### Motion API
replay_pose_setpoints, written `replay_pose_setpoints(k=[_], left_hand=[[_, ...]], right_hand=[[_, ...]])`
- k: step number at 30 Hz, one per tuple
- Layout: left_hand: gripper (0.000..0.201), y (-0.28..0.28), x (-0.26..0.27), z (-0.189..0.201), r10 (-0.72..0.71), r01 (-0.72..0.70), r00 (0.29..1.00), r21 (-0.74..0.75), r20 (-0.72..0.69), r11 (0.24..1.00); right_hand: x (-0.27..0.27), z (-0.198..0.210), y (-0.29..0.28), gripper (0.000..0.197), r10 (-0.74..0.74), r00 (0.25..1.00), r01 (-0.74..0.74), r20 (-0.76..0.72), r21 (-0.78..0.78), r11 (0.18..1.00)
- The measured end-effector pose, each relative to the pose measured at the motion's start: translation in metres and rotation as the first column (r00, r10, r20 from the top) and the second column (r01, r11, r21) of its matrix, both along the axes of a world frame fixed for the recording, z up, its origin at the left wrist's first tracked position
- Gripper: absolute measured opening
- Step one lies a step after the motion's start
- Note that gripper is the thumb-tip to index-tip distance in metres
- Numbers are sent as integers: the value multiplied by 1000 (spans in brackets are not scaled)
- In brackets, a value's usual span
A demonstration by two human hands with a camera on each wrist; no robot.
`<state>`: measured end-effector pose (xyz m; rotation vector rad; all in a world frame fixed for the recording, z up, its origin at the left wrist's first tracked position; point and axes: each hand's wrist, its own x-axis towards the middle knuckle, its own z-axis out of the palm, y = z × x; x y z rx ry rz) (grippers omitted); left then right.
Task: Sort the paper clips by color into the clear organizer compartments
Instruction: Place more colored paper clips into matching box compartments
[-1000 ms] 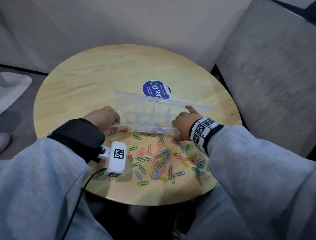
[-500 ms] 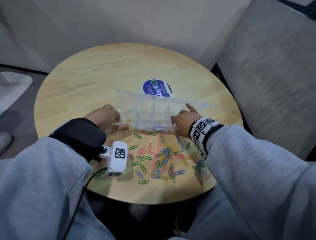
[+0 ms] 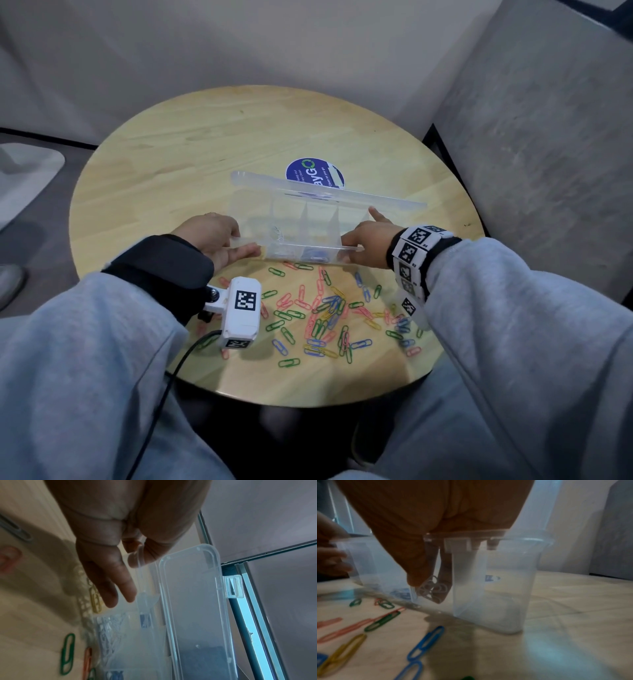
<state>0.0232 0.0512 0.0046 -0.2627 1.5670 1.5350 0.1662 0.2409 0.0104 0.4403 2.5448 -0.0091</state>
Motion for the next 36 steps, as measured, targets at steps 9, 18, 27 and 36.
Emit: replay_pose_setpoints(k=[9,18,27,36], left_hand=[[36,2,1,0,95,-96,991,7,90,995],[31,1,4,3,74,-77,993,26,97,997],[40,-2,3,1,37,-37,994,-5,105,999],[46,-2,0,-1,24,-26,990,17,139,1000]], right_hand=[[6,13,-6,16,-99,990,82,-99,-164,983],[9,16,-11,22,-117,983,92,-140,-173,981],[20,14,-7,18,-220,902,94,-372,-327,940],[20,10,-5,20,-462,795,203,-393,-545,813]])
